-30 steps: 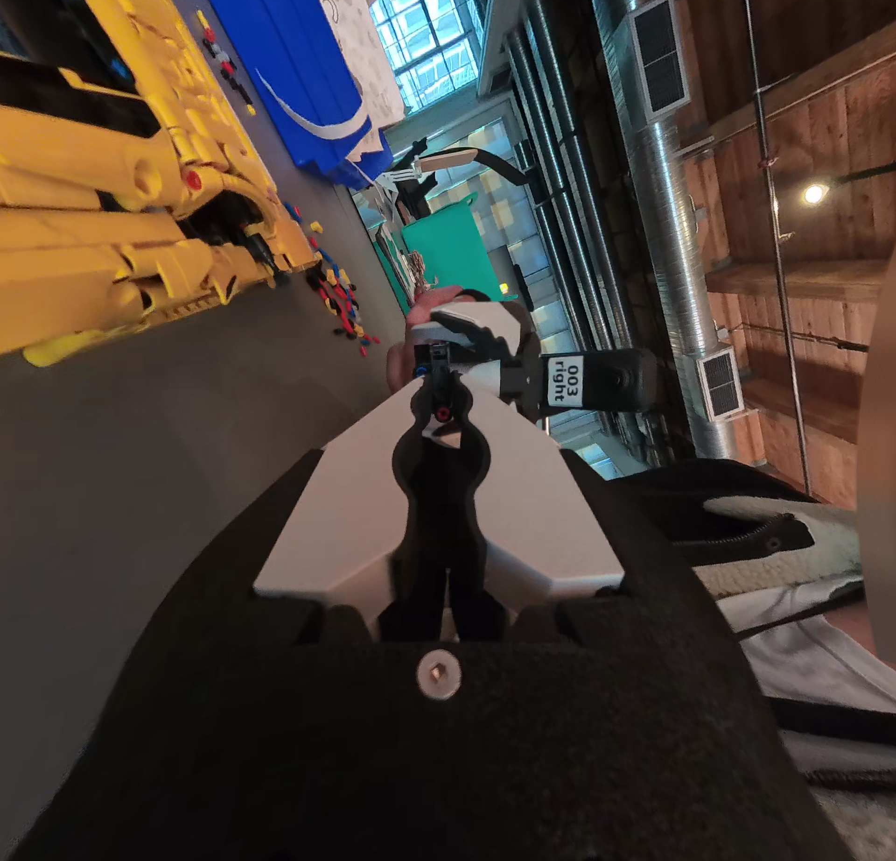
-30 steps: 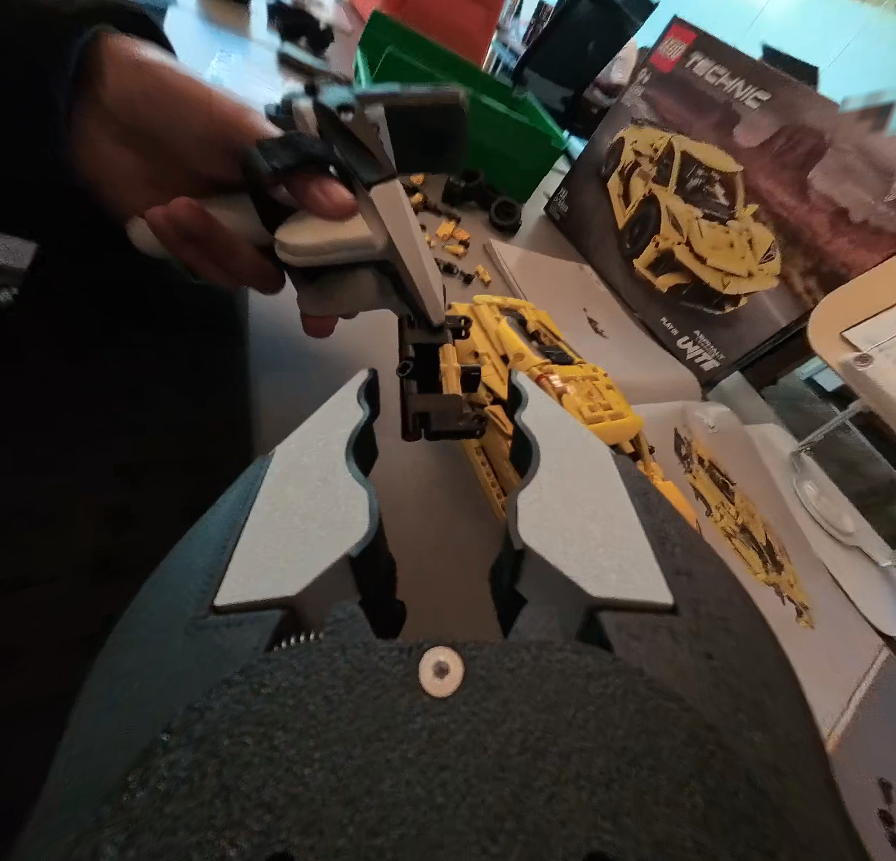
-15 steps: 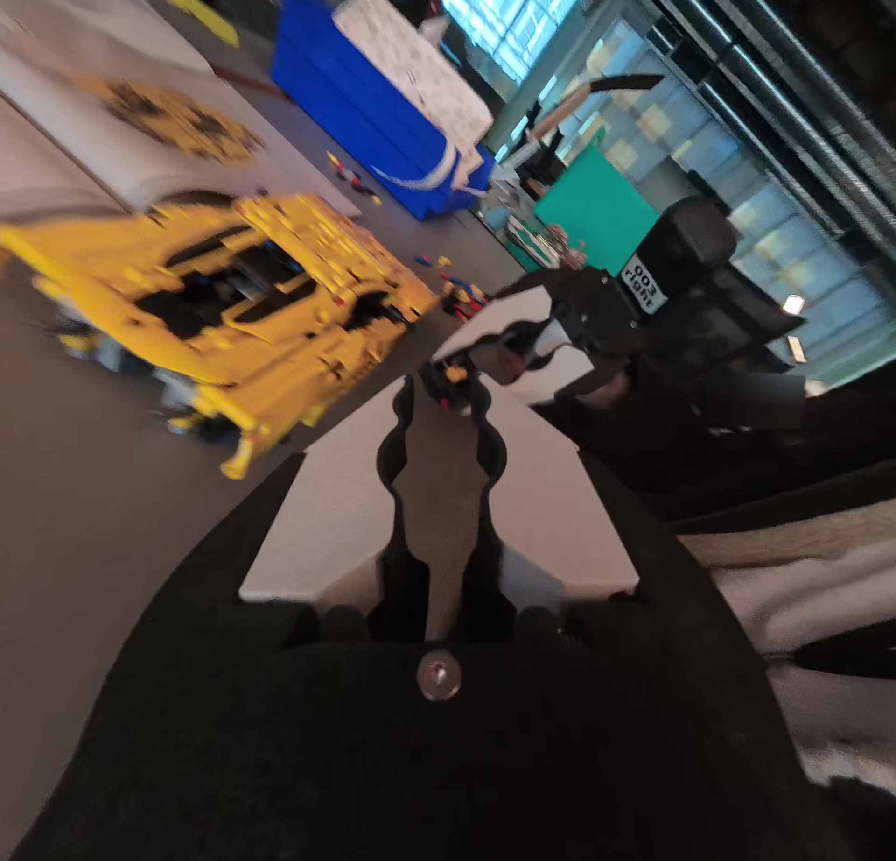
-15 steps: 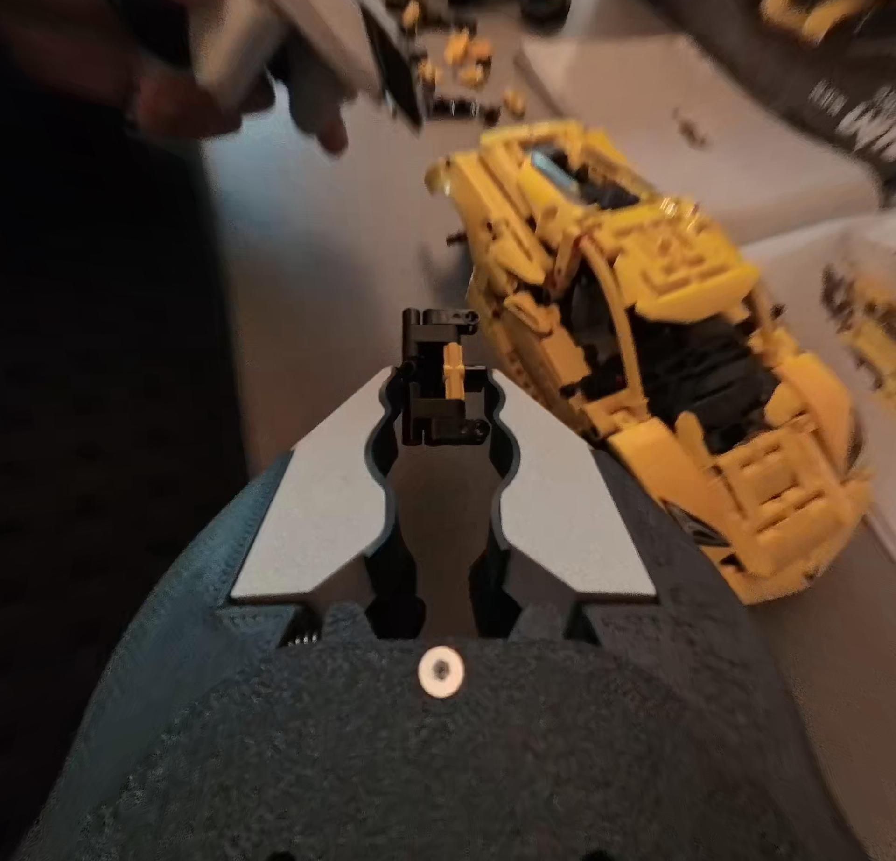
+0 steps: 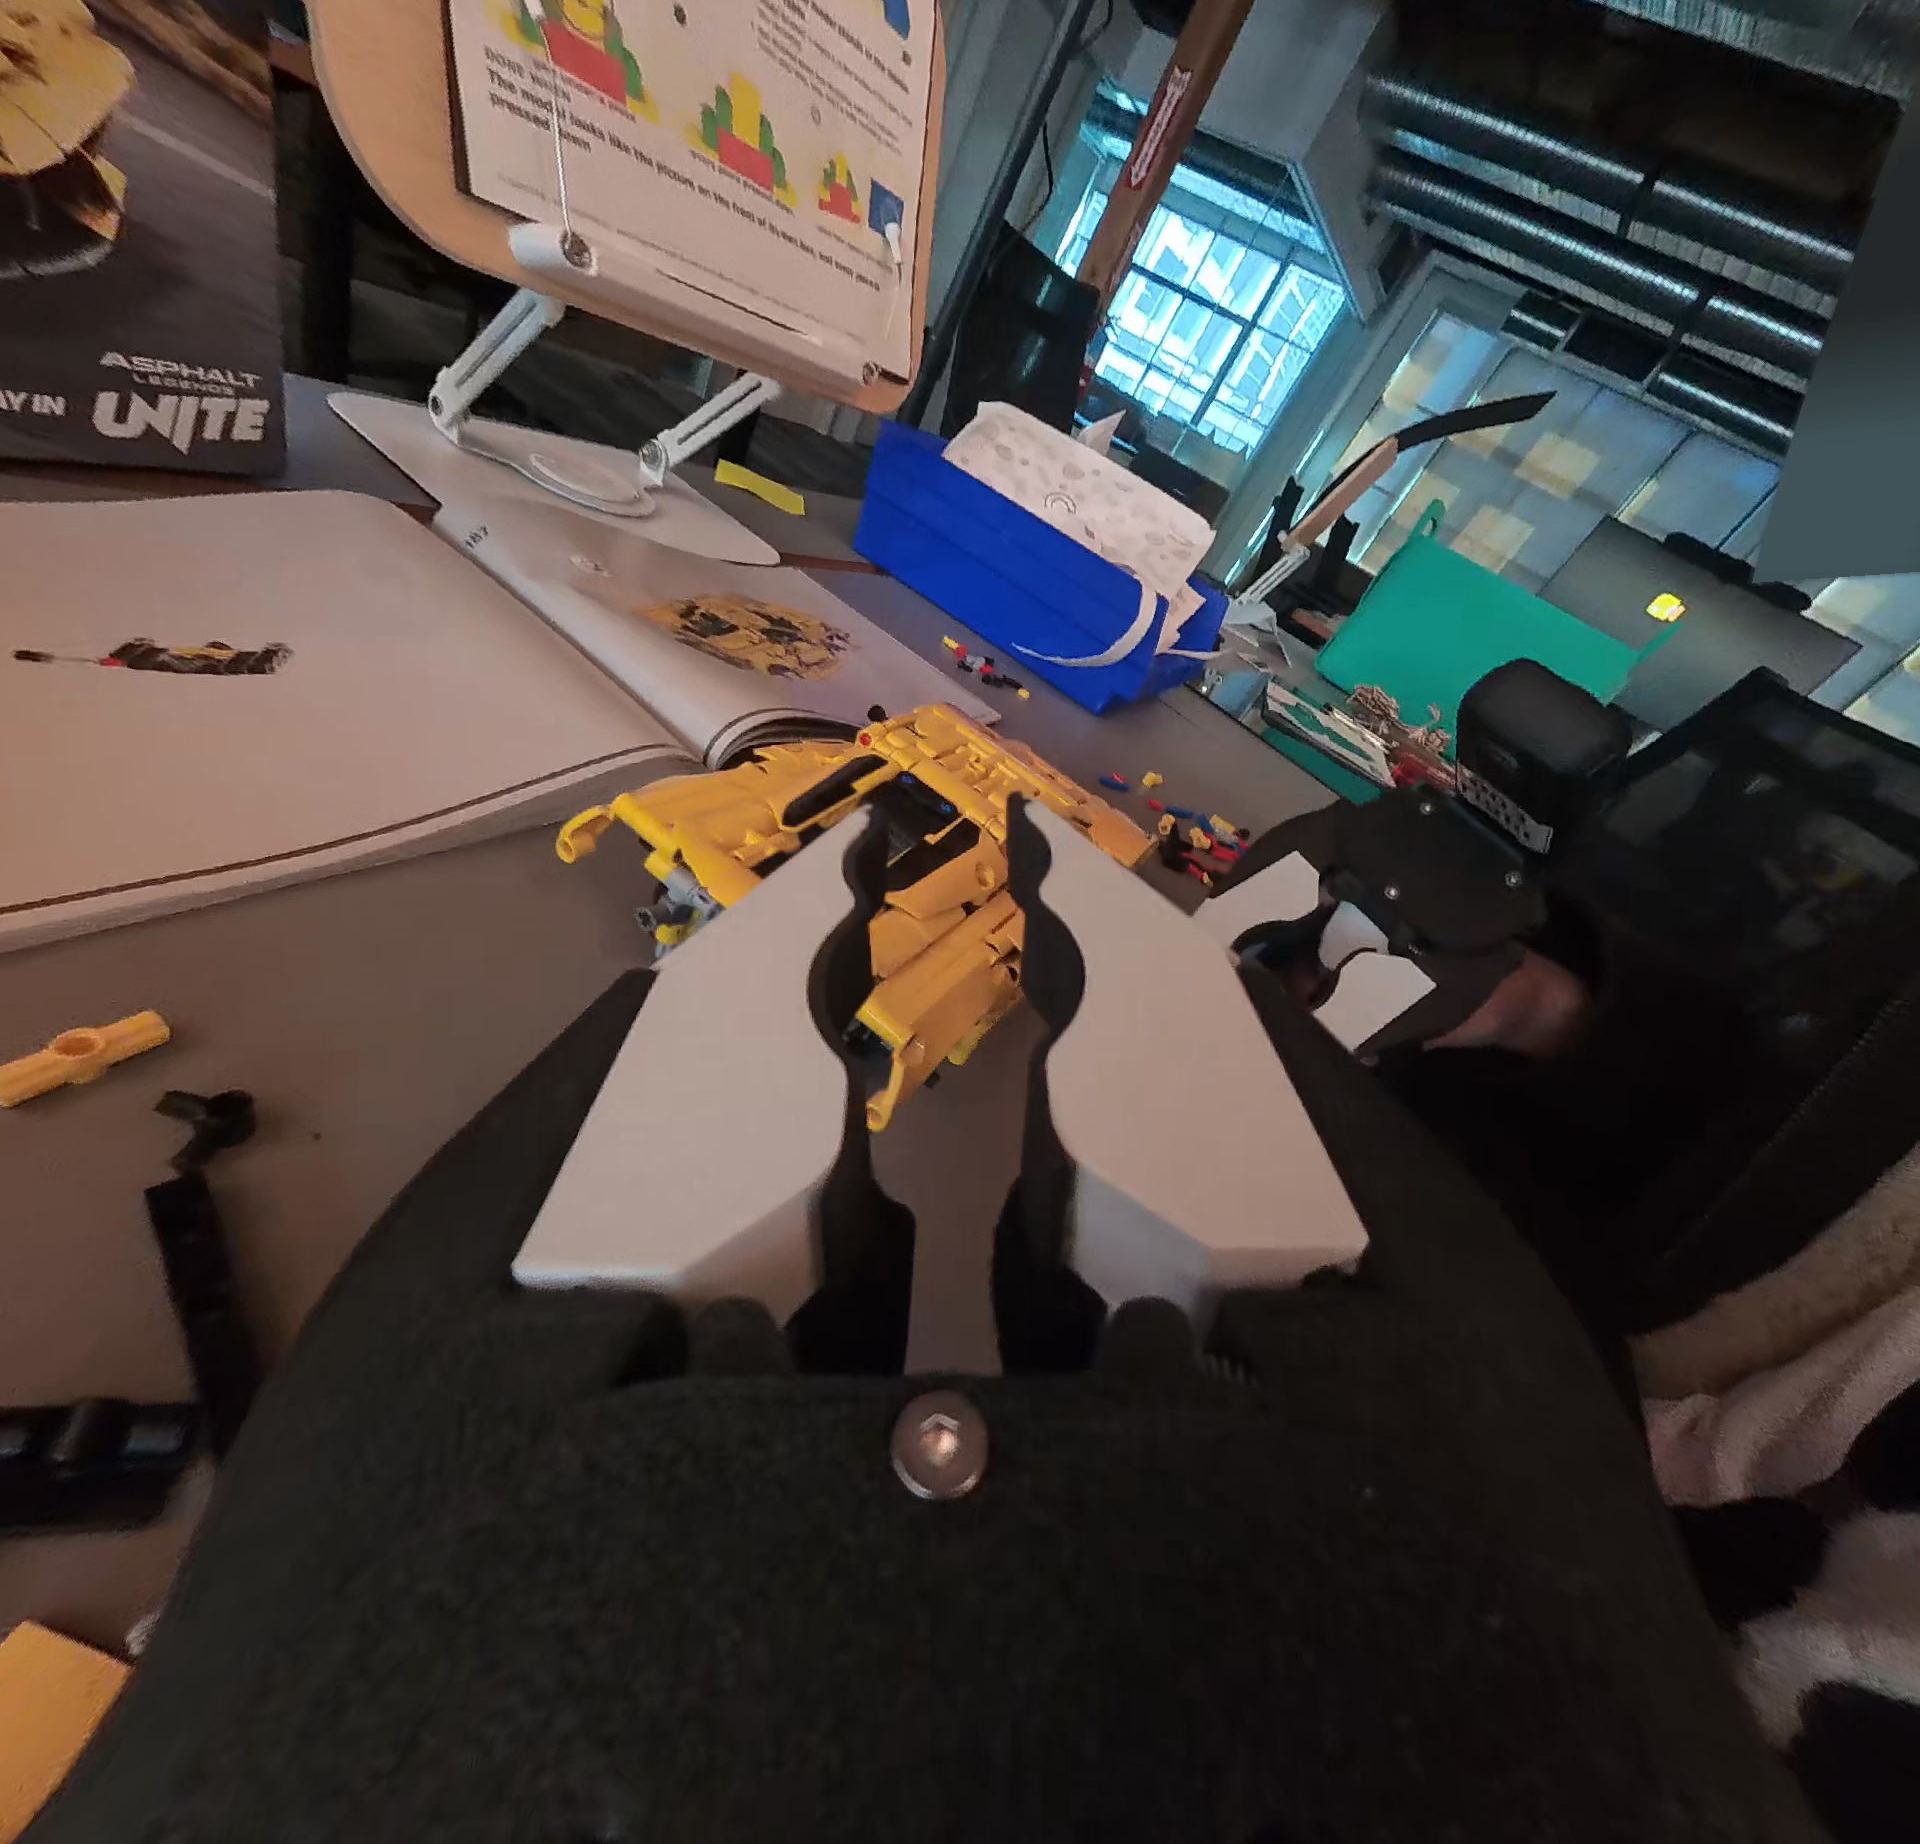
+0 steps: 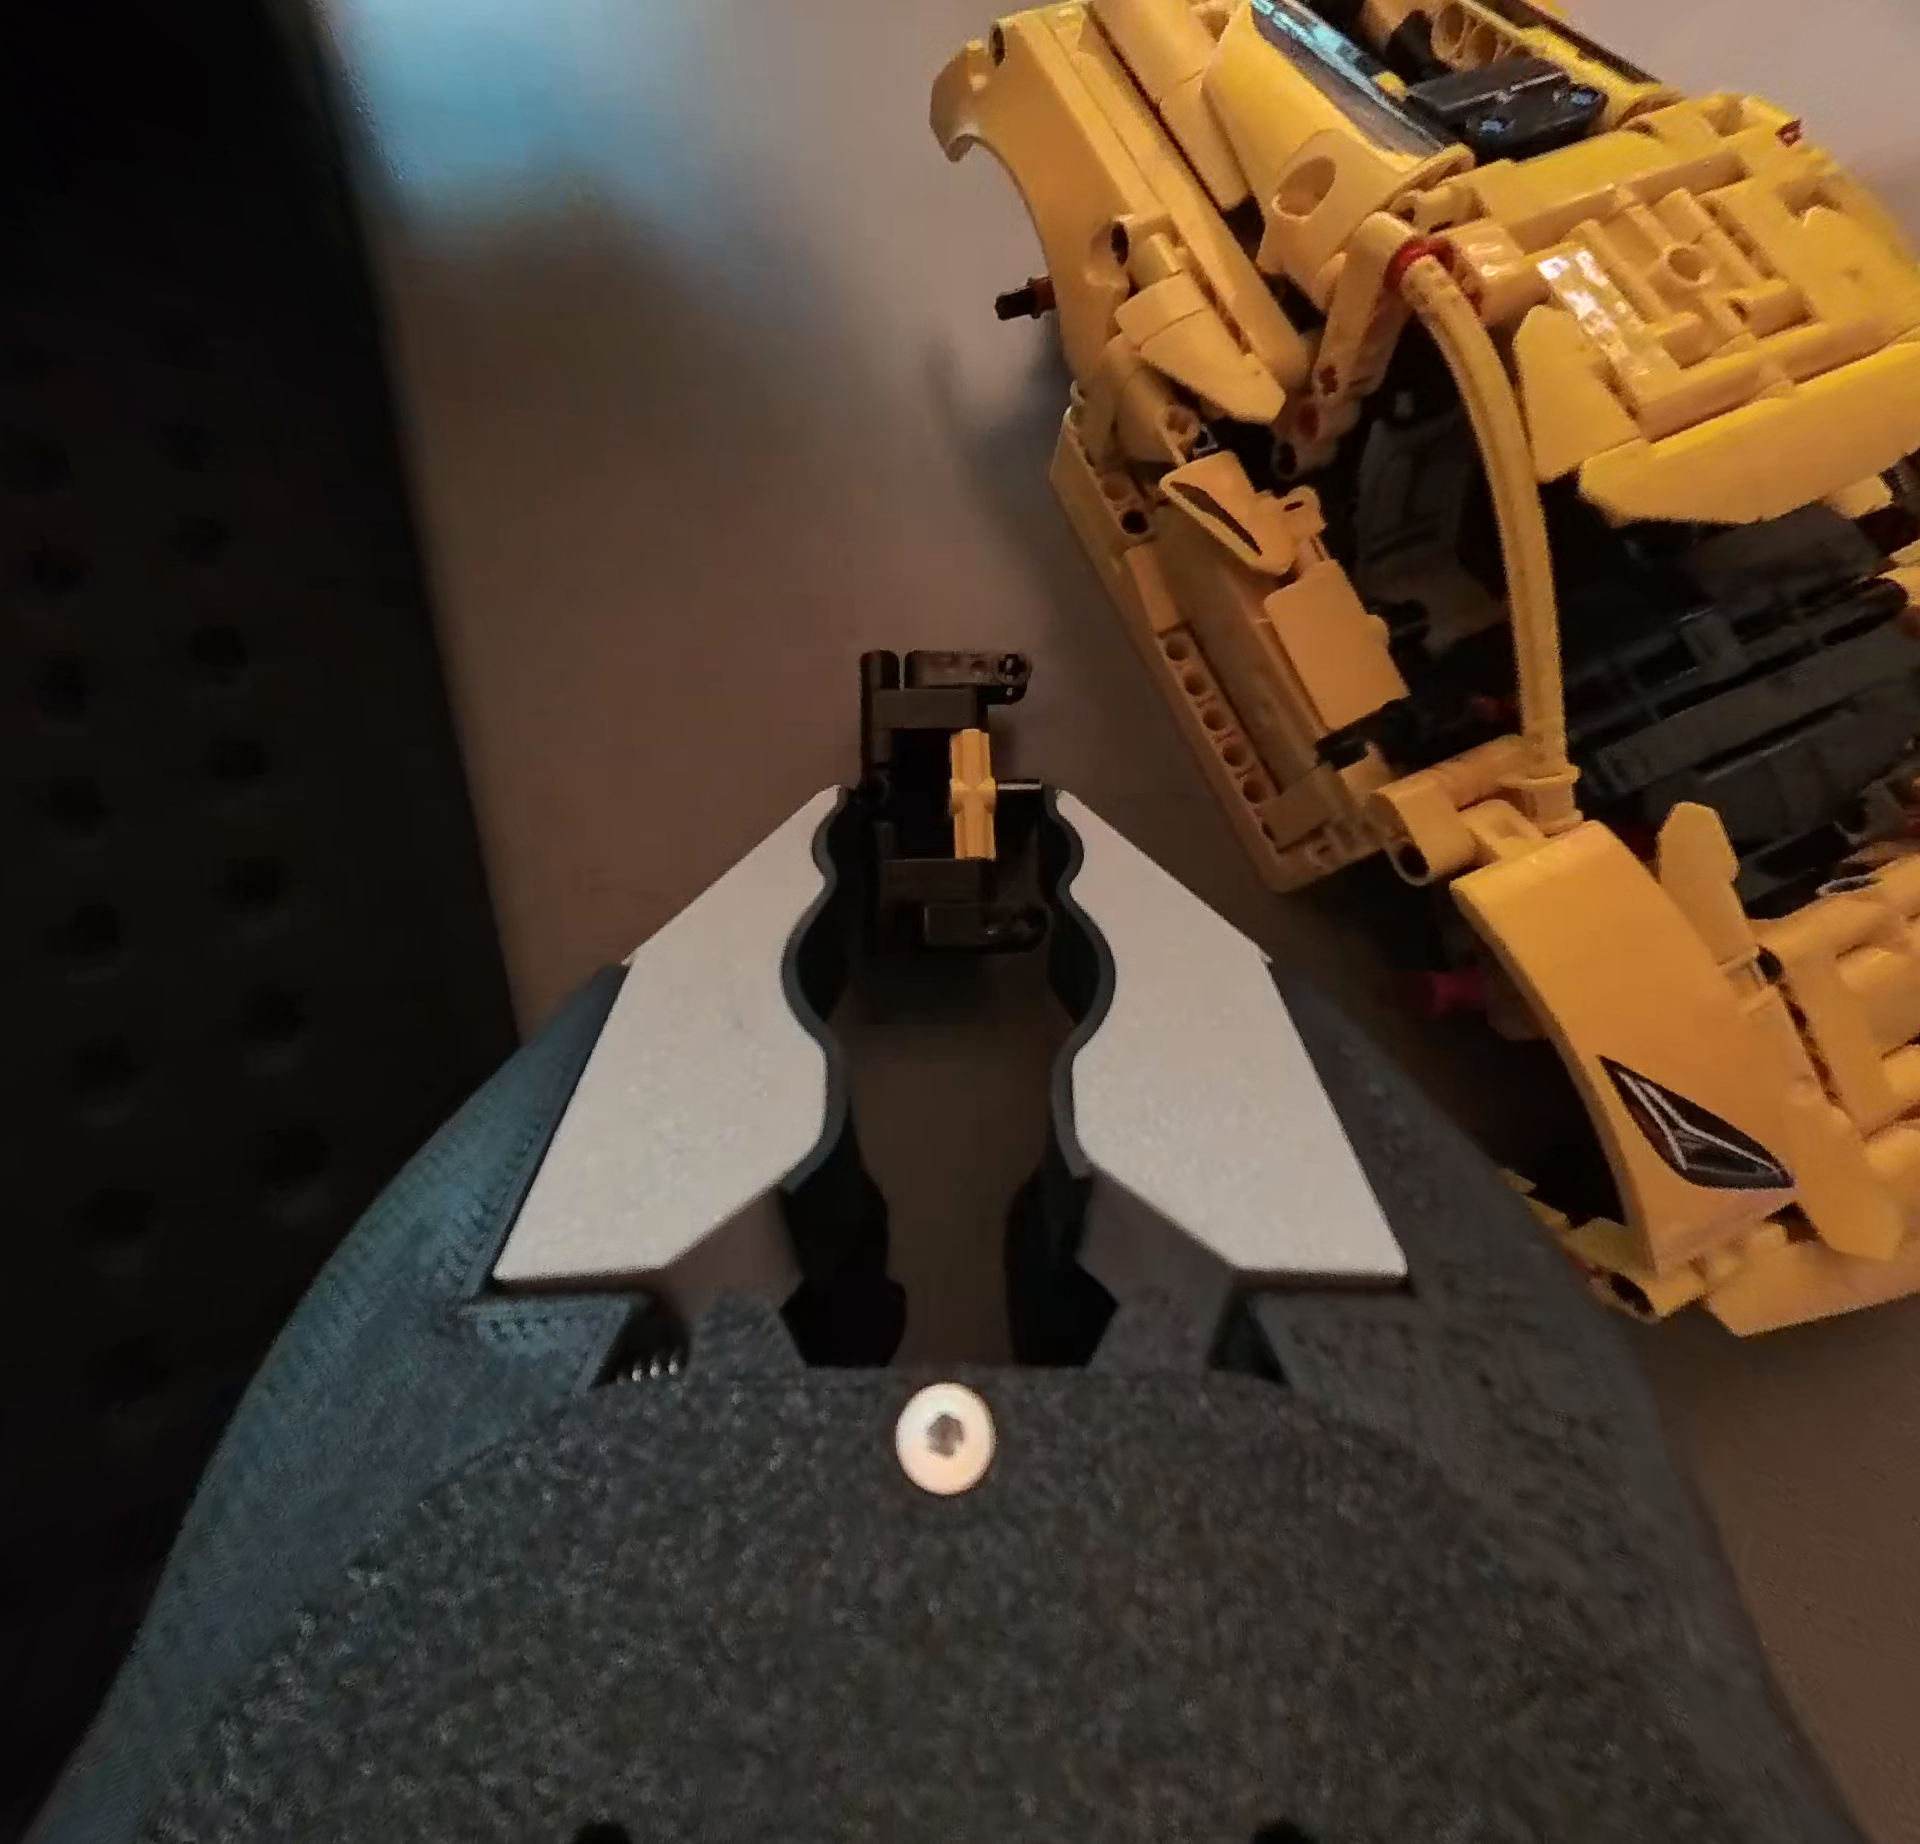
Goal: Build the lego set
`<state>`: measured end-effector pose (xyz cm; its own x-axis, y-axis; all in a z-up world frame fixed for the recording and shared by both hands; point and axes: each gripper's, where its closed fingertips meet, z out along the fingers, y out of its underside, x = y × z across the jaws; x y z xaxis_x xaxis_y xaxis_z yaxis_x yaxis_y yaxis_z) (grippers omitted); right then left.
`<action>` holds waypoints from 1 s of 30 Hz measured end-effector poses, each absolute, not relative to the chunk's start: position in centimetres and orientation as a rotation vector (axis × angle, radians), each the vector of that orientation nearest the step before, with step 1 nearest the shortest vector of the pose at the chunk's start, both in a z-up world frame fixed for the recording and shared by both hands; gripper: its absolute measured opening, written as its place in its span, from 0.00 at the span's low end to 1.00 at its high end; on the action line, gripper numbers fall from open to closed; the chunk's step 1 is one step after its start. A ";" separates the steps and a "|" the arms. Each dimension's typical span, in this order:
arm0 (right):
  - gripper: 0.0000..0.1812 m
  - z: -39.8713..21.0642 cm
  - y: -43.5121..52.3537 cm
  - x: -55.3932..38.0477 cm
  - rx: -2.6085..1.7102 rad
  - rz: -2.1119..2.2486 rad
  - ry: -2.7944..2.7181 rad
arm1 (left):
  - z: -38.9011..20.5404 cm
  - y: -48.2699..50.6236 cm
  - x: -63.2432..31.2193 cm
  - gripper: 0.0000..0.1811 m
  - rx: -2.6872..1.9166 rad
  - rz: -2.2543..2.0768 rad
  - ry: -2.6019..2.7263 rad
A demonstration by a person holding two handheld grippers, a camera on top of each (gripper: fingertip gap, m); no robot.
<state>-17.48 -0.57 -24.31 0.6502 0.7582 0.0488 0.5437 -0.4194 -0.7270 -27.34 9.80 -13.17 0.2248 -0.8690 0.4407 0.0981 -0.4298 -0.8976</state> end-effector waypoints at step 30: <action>0.20 -18.1 6.2 1.3 -2.016 0.319 -0.011 | -14.3 15.1 -26.9 0.12 -1.656 -1.192 0.749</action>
<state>1.27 6.18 -18.09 0.9645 0.1471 -0.2192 -0.1314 -0.4527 -0.8819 -26.86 15.13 -14.30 0.3432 -0.8630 0.3708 0.0404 -0.3808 -0.9238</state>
